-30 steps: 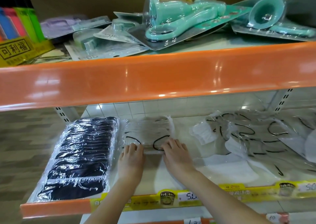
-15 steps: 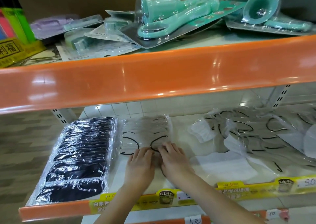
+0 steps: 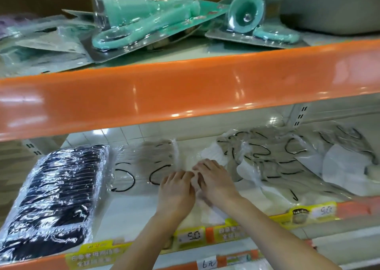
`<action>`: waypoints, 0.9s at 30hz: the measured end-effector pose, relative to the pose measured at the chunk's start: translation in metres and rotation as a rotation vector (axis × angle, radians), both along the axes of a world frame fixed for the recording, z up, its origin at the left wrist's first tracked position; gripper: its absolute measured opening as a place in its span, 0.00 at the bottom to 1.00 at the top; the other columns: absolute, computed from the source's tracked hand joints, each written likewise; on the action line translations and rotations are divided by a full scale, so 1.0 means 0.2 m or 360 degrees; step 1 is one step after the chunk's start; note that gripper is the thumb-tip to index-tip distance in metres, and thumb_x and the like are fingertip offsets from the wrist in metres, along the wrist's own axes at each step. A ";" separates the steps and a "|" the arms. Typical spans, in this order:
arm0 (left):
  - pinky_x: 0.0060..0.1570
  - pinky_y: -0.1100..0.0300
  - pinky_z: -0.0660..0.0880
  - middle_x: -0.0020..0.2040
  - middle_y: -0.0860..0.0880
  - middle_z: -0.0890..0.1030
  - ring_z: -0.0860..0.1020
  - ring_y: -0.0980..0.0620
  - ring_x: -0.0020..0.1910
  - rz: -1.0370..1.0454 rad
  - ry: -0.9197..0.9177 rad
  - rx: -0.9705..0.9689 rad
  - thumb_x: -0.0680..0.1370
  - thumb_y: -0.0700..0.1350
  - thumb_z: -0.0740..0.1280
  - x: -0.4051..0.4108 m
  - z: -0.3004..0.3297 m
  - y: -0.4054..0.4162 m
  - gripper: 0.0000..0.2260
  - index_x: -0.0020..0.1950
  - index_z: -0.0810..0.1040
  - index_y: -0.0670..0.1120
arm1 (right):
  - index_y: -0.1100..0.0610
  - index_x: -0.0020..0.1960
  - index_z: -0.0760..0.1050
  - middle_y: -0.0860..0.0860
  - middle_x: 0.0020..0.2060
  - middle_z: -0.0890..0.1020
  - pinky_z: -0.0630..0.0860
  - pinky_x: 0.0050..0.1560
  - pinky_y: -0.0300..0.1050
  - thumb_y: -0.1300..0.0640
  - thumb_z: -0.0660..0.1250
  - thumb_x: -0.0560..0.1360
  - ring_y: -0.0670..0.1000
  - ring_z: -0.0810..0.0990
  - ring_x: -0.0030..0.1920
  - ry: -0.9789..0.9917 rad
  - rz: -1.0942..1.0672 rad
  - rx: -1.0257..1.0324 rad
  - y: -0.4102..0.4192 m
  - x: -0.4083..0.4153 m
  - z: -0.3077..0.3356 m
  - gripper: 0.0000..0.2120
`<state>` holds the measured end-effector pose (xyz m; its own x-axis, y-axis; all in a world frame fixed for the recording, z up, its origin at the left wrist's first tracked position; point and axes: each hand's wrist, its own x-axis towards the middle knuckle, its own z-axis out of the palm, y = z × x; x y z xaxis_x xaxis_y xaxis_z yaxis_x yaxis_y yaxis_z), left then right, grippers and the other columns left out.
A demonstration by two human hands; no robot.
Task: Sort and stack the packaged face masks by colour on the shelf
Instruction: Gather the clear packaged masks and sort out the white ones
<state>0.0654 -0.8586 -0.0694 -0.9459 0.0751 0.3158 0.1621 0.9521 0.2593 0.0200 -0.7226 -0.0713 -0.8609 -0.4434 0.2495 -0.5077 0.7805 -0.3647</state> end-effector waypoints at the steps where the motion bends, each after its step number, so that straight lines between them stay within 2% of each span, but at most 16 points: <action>1: 0.45 0.54 0.75 0.48 0.52 0.82 0.80 0.48 0.48 -0.0019 -0.0055 0.0028 0.70 0.41 0.68 -0.01 0.02 0.06 0.11 0.51 0.82 0.49 | 0.54 0.64 0.73 0.49 0.61 0.73 0.66 0.61 0.45 0.59 0.60 0.78 0.51 0.69 0.63 -0.0007 -0.0043 -0.0005 0.06 -0.01 0.00 0.15; 4: 0.56 0.55 0.70 0.58 0.53 0.79 0.75 0.49 0.60 -0.0071 -0.0108 0.0058 0.76 0.41 0.63 -0.07 0.03 0.21 0.13 0.59 0.79 0.50 | 0.56 0.63 0.75 0.50 0.60 0.75 0.68 0.60 0.46 0.61 0.60 0.78 0.53 0.71 0.63 0.0023 -0.0160 -0.0015 0.22 -0.03 0.02 0.14; 5: 0.54 0.54 0.71 0.57 0.52 0.80 0.76 0.49 0.58 -0.0098 -0.0092 0.0070 0.75 0.40 0.63 -0.09 0.03 0.25 0.13 0.58 0.80 0.50 | 0.56 0.63 0.75 0.50 0.61 0.74 0.67 0.61 0.45 0.61 0.60 0.79 0.53 0.70 0.64 0.0013 -0.0192 -0.0008 0.27 -0.04 0.03 0.14; 8: 0.39 0.55 0.77 0.42 0.54 0.82 0.81 0.50 0.43 -0.0195 -0.0023 0.0110 0.65 0.41 0.64 -0.15 0.03 0.40 0.12 0.44 0.82 0.51 | 0.55 0.64 0.73 0.49 0.63 0.72 0.67 0.59 0.43 0.60 0.60 0.78 0.52 0.69 0.65 -0.0037 -0.0302 0.0049 0.46 -0.07 0.04 0.15; 11: 0.36 0.58 0.76 0.40 0.55 0.81 0.81 0.52 0.41 -0.0295 -0.0001 0.0085 0.65 0.44 0.62 -0.19 0.04 0.52 0.11 0.41 0.81 0.52 | 0.56 0.60 0.76 0.52 0.58 0.76 0.74 0.53 0.49 0.58 0.61 0.74 0.55 0.73 0.60 -0.0034 -0.0378 0.0032 0.63 -0.09 0.04 0.16; 14: 0.39 0.57 0.76 0.42 0.54 0.81 0.80 0.50 0.43 -0.0356 0.0031 0.0140 0.62 0.41 0.66 -0.24 0.02 0.65 0.11 0.41 0.81 0.50 | 0.57 0.58 0.77 0.53 0.54 0.78 0.76 0.50 0.50 0.53 0.55 0.75 0.57 0.75 0.55 0.0021 -0.0460 0.0035 0.79 -0.11 0.04 0.18; 17: 0.49 0.52 0.75 0.50 0.51 0.80 0.78 0.46 0.53 -0.0381 -0.0063 0.0198 0.68 0.39 0.64 -0.27 0.02 0.77 0.14 0.50 0.81 0.48 | 0.57 0.66 0.71 0.53 0.62 0.72 0.70 0.59 0.49 0.53 0.59 0.78 0.56 0.69 0.64 -0.0048 -0.0573 0.0174 0.92 -0.14 0.05 0.18; 19: 0.60 0.51 0.69 0.59 0.50 0.77 0.72 0.46 0.63 -0.0383 -0.0107 0.0117 0.73 0.39 0.63 -0.29 0.01 0.84 0.15 0.58 0.79 0.47 | 0.55 0.70 0.66 0.51 0.66 0.68 0.66 0.63 0.47 0.49 0.60 0.79 0.54 0.65 0.67 -0.0088 -0.0623 0.0245 0.99 -0.17 0.03 0.21; 20: 0.61 0.51 0.69 0.60 0.49 0.77 0.71 0.45 0.64 -0.0381 -0.0089 0.0095 0.73 0.39 0.63 -0.30 0.02 0.87 0.16 0.59 0.78 0.47 | 0.53 0.71 0.64 0.50 0.68 0.66 0.64 0.64 0.46 0.47 0.60 0.79 0.53 0.63 0.69 -0.0116 -0.0626 0.0276 1.00 -0.18 0.03 0.23; 24: 0.45 0.53 0.77 0.48 0.50 0.81 0.80 0.46 0.52 -0.0361 -0.0033 0.0068 0.61 0.38 0.74 -0.34 0.00 0.94 0.18 0.49 0.82 0.48 | 0.50 0.73 0.60 0.46 0.70 0.63 0.59 0.67 0.44 0.44 0.58 0.79 0.50 0.60 0.71 -0.0157 -0.0591 0.0286 1.03 -0.18 0.00 0.25; 27: 0.45 0.53 0.78 0.48 0.50 0.81 0.80 0.46 0.50 -0.0365 -0.0054 0.0051 0.59 0.37 0.77 -0.36 -0.01 0.96 0.20 0.49 0.82 0.47 | 0.49 0.72 0.63 0.45 0.69 0.65 0.60 0.66 0.43 0.45 0.60 0.78 0.49 0.63 0.70 -0.0076 -0.0579 0.0255 1.04 -0.17 -0.03 0.24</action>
<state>-0.0075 -0.6668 -0.0713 -0.9153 0.2798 0.2898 0.3640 0.8825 0.2977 -0.0146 -0.5145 -0.0770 -0.9778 -0.1374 0.1580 -0.1730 0.9552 -0.2401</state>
